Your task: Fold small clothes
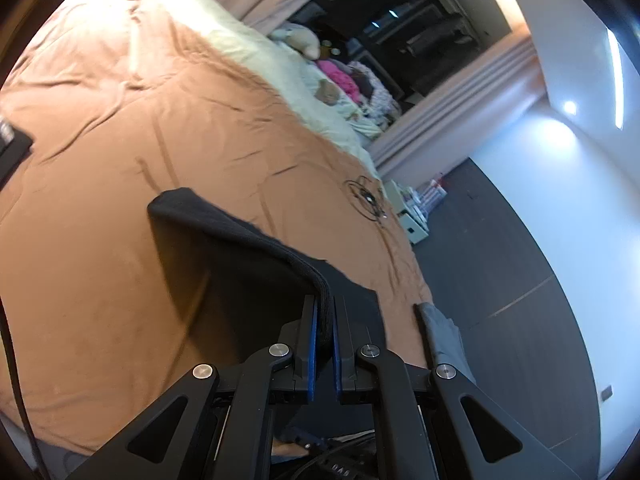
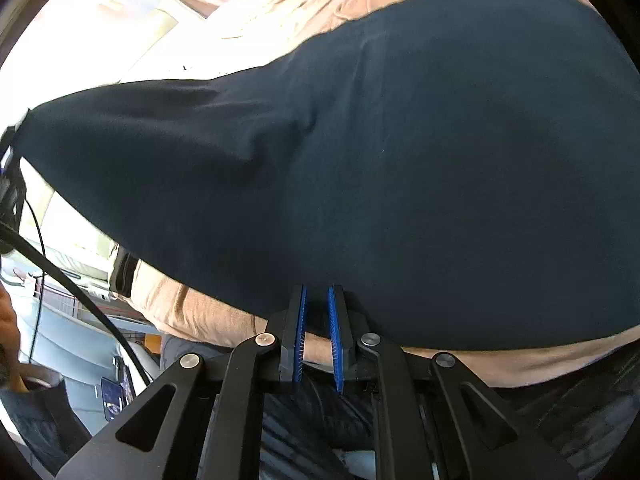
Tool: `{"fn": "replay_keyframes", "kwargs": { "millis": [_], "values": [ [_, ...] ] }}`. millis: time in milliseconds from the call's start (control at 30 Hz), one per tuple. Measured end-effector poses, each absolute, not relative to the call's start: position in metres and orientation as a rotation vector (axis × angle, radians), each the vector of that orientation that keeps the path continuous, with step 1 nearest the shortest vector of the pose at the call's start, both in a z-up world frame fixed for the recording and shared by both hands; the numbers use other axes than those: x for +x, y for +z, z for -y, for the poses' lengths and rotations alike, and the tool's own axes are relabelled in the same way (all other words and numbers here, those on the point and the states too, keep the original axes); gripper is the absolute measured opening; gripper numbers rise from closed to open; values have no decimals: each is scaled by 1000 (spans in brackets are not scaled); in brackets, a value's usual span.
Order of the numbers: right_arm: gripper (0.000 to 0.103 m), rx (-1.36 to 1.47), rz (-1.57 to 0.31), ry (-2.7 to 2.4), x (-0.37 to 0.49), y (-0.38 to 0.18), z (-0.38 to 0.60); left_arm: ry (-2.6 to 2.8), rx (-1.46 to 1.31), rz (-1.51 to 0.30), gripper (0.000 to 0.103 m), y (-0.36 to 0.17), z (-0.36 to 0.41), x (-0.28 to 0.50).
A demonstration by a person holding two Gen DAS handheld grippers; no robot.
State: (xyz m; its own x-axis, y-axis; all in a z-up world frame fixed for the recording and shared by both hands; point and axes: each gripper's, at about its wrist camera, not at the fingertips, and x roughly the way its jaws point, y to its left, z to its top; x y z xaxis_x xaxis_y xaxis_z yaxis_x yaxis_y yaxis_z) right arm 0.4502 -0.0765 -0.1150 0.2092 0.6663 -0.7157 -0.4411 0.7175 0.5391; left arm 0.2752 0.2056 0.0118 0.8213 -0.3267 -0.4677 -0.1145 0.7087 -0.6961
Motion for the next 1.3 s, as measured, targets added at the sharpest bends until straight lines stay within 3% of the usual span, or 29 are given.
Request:
{"fn": "replay_keyframes", "kwargs": {
  "millis": [333, 400, 467, 533, 1167, 1233, 1300],
  "values": [
    [10, 252, -1020, 760, 473, -88, 140, -212, -710, -642, 6, 38, -140, 321],
    [21, 257, -1003, 747, 470, -83, 150, -229, -691, -657, 6, 39, -124, 329],
    [50, 276, -968, 739, 469, -78, 172, -251, -674, -675, 6, 37, -107, 336],
    [57, 289, -935, 720, 470, -73, 189, -273, -654, -695, 6, 36, -89, 345],
    [57, 406, -882, 565, 451, -67, 306, -510, -570, -888, 6, -17, 61, 404],
    [57, 406, -889, 548, 447, -64, 315, -533, -570, -928, 9, -29, 74, 409],
    [57, 397, -897, 531, 445, -62, 318, -538, -569, -979, 22, -42, 81, 413]
  ]
}}
